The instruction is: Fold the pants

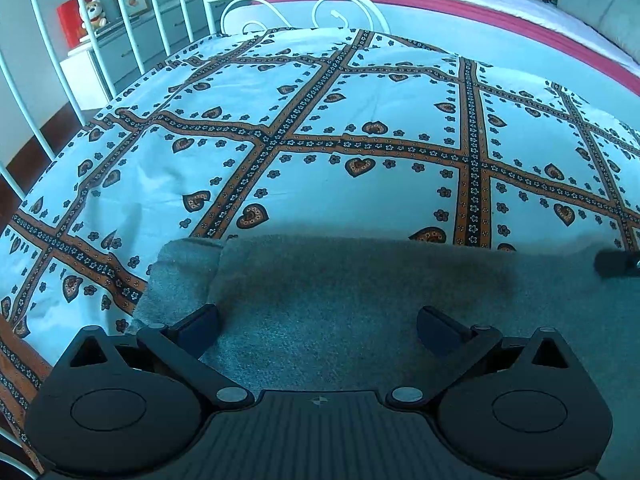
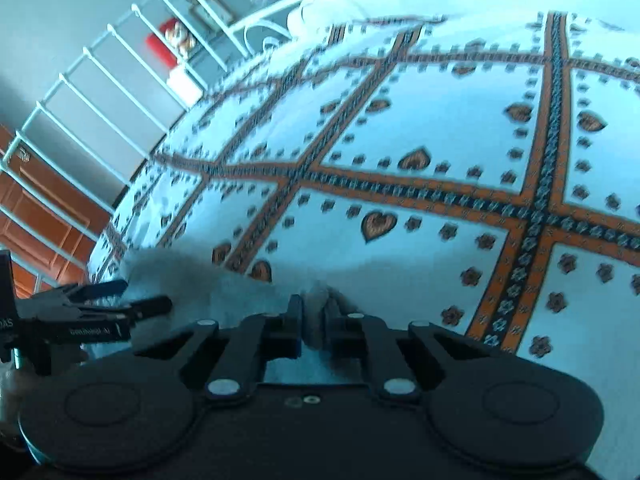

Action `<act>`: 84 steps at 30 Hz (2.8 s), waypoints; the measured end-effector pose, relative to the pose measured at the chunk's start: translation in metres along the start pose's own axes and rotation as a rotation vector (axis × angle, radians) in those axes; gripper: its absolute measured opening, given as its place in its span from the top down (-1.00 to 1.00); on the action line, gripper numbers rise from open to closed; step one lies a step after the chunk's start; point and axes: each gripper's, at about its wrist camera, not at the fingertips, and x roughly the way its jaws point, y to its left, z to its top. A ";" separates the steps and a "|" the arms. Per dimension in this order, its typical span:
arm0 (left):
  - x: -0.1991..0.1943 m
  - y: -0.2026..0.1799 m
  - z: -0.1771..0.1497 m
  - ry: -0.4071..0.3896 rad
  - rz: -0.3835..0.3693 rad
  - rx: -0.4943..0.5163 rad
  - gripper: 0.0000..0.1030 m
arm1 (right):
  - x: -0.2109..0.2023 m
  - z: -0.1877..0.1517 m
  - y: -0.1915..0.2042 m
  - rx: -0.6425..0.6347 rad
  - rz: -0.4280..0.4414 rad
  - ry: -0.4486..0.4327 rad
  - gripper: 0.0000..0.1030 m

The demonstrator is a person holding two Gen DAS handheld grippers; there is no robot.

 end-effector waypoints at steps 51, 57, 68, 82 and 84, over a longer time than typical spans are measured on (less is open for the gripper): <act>-0.217 -0.147 -0.055 -0.313 -0.160 0.245 -1.00 | -0.243 -0.191 0.034 0.162 -0.448 -0.463 -0.57; -0.235 -0.182 -0.067 -0.329 -0.207 0.296 -1.00 | -0.277 -0.220 0.020 0.199 -0.510 -0.505 -0.63; -0.228 -0.235 -0.100 -0.272 -0.267 0.381 -1.00 | -0.335 -0.286 -0.028 0.358 -0.640 -0.547 -0.78; -0.200 -0.277 -0.129 -0.164 -0.283 0.443 -1.00 | -0.369 -0.360 -0.114 0.697 -0.632 -0.560 -0.20; -0.197 -0.276 -0.127 -0.161 -0.277 0.441 -1.00 | -0.371 -0.365 -0.121 0.733 -0.614 -0.572 -0.13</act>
